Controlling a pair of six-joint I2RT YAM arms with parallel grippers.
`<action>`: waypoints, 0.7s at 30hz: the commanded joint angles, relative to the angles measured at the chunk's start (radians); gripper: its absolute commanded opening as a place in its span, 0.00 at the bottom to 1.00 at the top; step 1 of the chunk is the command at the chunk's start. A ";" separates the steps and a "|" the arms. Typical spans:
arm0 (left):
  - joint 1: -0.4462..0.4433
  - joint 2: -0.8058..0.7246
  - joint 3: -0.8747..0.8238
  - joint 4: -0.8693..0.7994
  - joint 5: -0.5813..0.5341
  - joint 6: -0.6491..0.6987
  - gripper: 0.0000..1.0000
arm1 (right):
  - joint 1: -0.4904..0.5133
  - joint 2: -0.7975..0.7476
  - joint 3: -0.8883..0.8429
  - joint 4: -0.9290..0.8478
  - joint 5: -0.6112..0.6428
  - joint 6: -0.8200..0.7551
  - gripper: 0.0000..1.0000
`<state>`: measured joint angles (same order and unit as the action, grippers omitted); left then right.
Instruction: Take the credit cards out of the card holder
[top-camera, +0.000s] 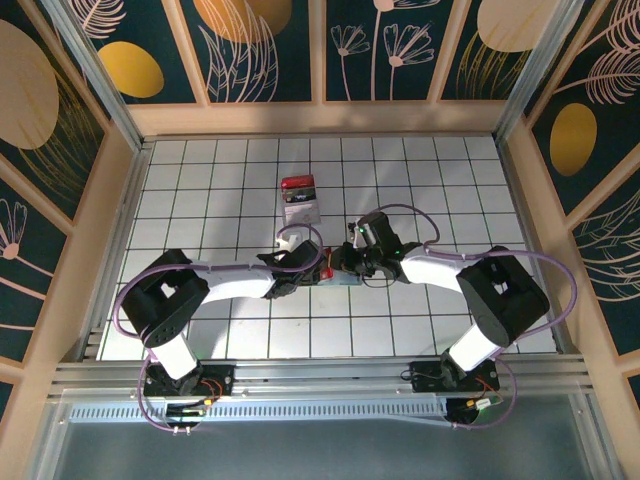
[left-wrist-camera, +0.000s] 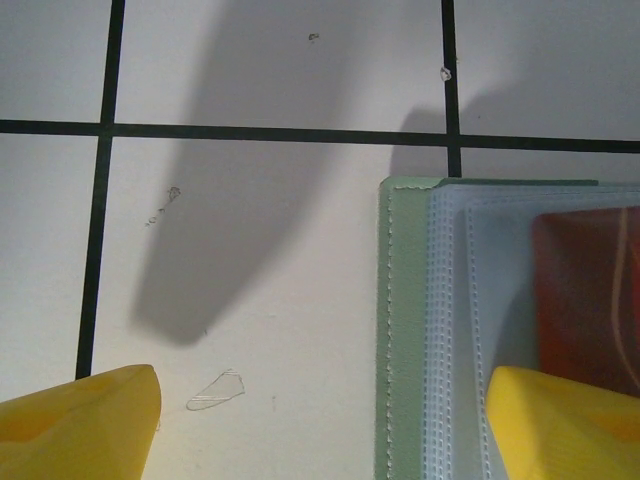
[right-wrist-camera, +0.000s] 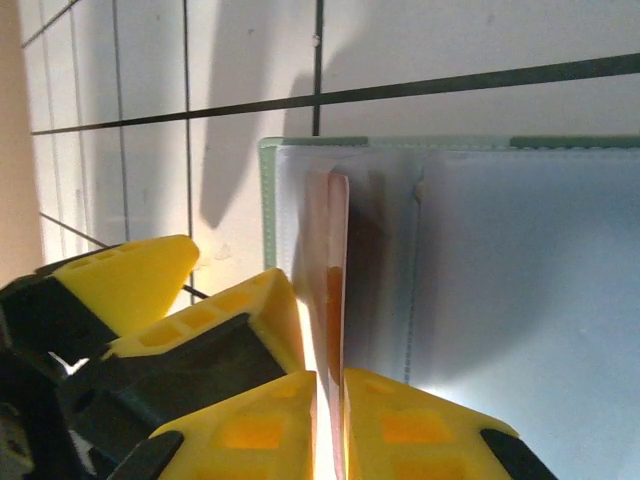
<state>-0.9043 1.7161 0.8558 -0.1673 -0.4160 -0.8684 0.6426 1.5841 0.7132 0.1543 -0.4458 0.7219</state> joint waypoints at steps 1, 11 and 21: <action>-0.002 0.037 -0.010 -0.031 0.029 0.007 0.85 | -0.004 -0.014 -0.015 0.136 -0.079 0.037 0.16; -0.002 0.031 -0.021 -0.018 0.043 0.003 0.84 | -0.001 0.042 -0.019 0.197 -0.102 0.060 0.21; -0.002 0.027 -0.029 -0.017 0.042 -0.007 0.84 | -0.004 0.042 0.000 0.127 -0.049 0.032 0.04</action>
<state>-0.9031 1.7161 0.8539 -0.1604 -0.4198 -0.8700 0.6361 1.6264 0.7040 0.2661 -0.4919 0.7635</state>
